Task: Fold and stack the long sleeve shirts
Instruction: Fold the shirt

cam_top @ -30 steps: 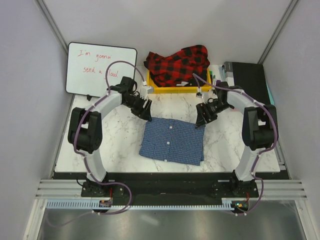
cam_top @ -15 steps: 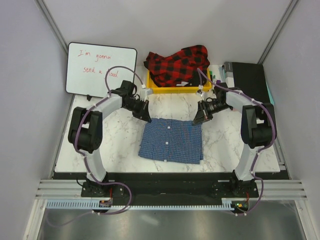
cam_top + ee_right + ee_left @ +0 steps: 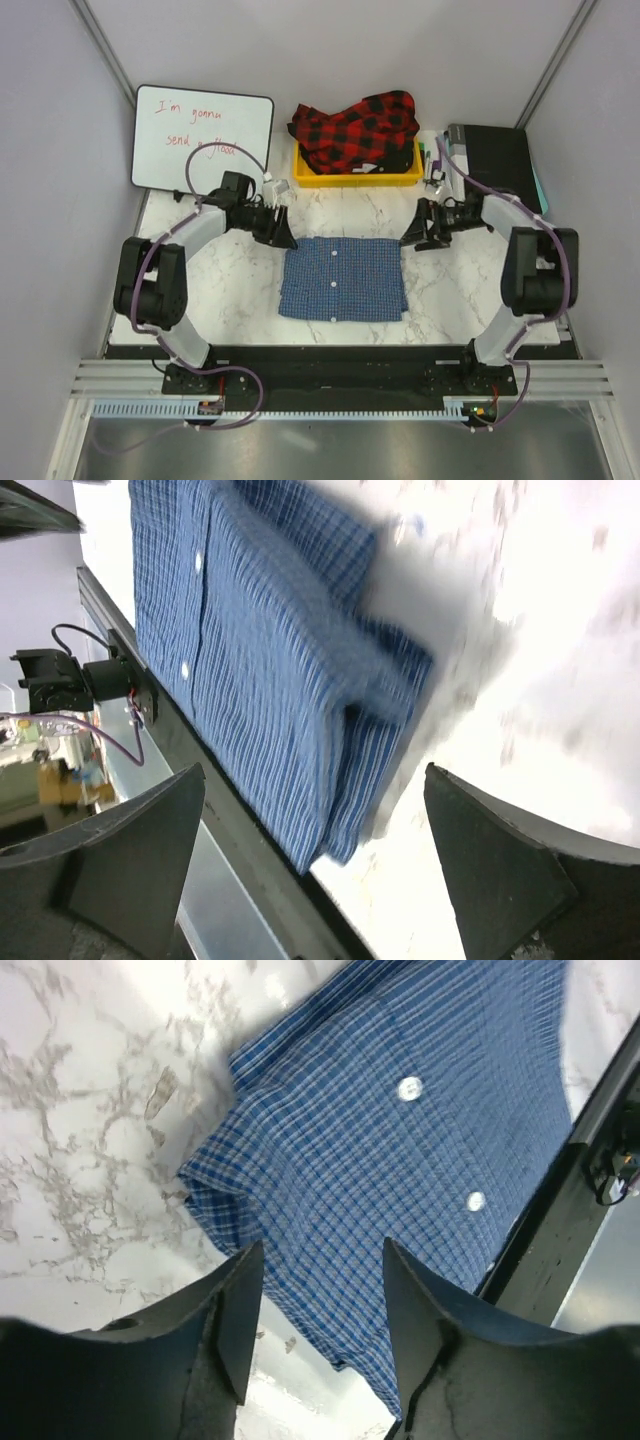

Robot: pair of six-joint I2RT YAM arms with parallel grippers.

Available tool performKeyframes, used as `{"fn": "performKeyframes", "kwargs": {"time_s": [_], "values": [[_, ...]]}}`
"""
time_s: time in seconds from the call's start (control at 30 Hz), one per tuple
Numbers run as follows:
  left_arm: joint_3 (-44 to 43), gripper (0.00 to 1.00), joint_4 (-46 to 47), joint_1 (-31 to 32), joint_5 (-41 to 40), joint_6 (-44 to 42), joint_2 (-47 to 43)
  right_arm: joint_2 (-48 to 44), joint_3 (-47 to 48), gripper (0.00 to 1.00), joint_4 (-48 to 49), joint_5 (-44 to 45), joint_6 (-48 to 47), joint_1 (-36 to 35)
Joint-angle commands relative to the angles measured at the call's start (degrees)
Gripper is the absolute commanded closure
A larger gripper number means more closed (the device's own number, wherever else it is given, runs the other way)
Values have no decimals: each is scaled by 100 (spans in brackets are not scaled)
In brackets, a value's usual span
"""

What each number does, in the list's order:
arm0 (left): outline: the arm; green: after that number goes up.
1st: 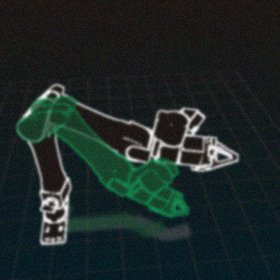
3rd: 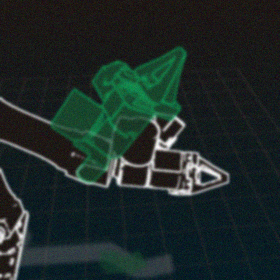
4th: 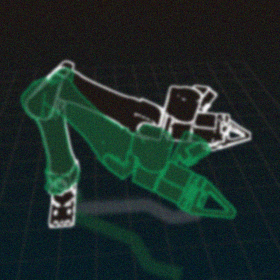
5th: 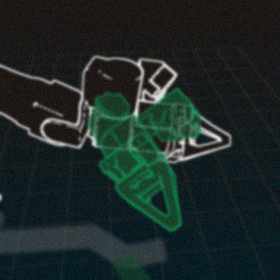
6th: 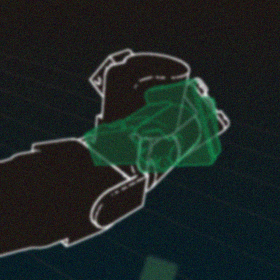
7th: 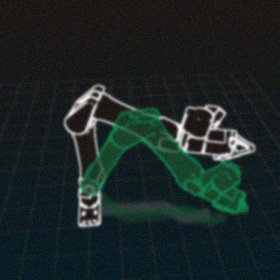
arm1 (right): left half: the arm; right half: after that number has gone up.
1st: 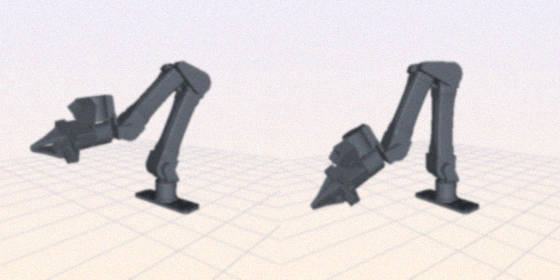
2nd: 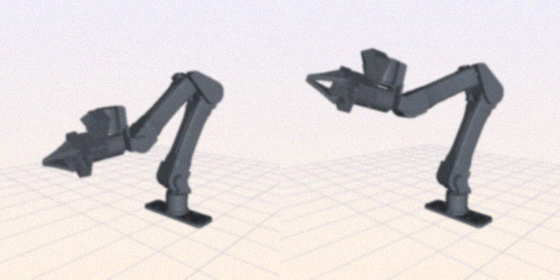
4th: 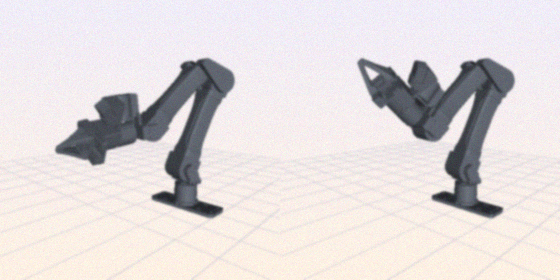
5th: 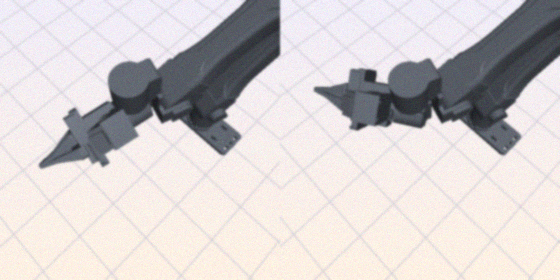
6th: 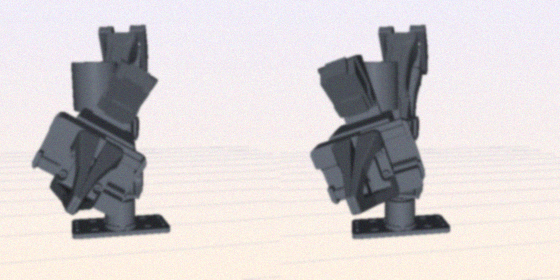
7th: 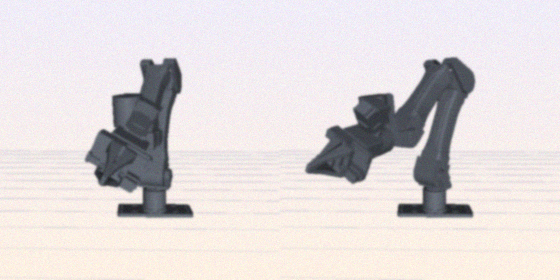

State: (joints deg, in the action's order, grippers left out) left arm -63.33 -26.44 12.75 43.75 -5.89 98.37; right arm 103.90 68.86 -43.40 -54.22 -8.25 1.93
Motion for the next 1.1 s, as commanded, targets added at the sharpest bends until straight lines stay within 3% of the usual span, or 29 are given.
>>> {"fn": "performKeyframes", "kwargs": {"time_s": [0.0, 0.1, 0.17, 0.27, 0.37, 0.47, 0.5, 0.6, 0.73, 0.9, 1.07], "values": [[137, 39, 525, -10, 284, -307, -889, -1493, -1361, 2, 716, 208, 1068, 53], [242, 34, 621, 8, 91, -264, -1047, -2144, -2337, 2, 1630, 736, 2027, 44], [461, 26, 806, 60, -59, -19, -1258, -2399, -2657, 2, 2132, 868, 2126, 18], [830, 26, 1306, 200, -112, 36, -1592, -2427, -2992, 2, 2467, 1001, 2310, -123], [893, 27, 1545, 533, 150, -910, -1637, -2357, -3142, 2, 2617, 834, 2363, -369], [341, 28, 1422, 824, 616, -1949, -962, -2391, -3317, 2, 2915, 545, 2512, -475], [-288, 29, 1230, 930, 661, -2160, -707, -2418, -3352, 2, 3072, 465, 2608, -483], [-1318, 30, 833, 1448, 461, -2355, 164, -2453, -3414, 2, 3223, 350, 2697, -510], [-1989, 27, 1000, 2194, -59, -2714, 964, -2348, -3441, 2, 3329, 368, 2811, -519], [-2806, 25, 956, 2477, 37, -2916, 1825, -2435, -3537, 2, 3364, 473, 2943, -527], [-3053, 21, 798, 2750, 196, -3269, 2134, -2708, -3730, 2, 3495, 789, 3101, -527]]}}
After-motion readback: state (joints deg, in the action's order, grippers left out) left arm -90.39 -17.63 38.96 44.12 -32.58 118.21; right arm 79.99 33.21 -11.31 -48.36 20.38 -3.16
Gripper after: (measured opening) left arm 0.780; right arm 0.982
